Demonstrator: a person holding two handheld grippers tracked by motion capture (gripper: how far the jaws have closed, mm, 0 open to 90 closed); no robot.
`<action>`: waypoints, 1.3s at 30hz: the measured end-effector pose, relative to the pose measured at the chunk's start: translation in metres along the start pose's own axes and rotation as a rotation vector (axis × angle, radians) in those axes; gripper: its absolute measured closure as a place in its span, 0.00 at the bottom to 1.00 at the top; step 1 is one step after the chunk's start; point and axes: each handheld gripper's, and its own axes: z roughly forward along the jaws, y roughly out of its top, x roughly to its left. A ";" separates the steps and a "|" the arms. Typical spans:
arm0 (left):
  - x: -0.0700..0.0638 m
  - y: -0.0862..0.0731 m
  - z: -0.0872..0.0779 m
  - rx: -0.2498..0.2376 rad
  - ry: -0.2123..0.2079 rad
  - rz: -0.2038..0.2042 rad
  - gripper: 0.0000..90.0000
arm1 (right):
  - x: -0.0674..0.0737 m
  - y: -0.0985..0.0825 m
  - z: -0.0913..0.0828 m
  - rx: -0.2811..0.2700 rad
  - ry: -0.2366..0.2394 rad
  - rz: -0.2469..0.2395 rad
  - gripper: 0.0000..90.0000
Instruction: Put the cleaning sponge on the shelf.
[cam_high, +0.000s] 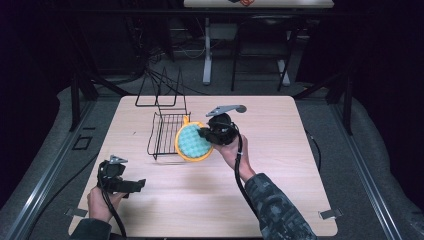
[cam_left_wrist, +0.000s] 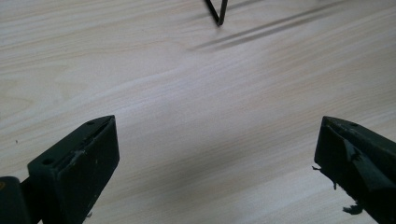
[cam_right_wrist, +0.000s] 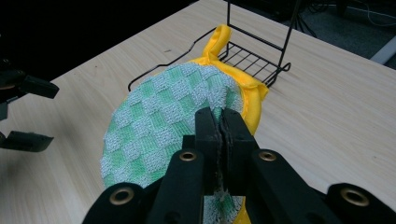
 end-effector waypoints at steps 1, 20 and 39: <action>0.000 0.000 0.000 0.001 0.001 0.000 0.00 | 0.001 0.001 0.002 0.000 0.001 -0.002 0.97; 0.001 0.001 -0.001 -0.011 -0.002 0.001 0.00 | 0.014 0.007 0.046 0.010 -0.006 0.021 0.97; 0.002 0.002 -0.001 -0.014 -0.013 0.010 0.00 | 0.017 0.010 0.101 0.017 -0.109 0.116 0.97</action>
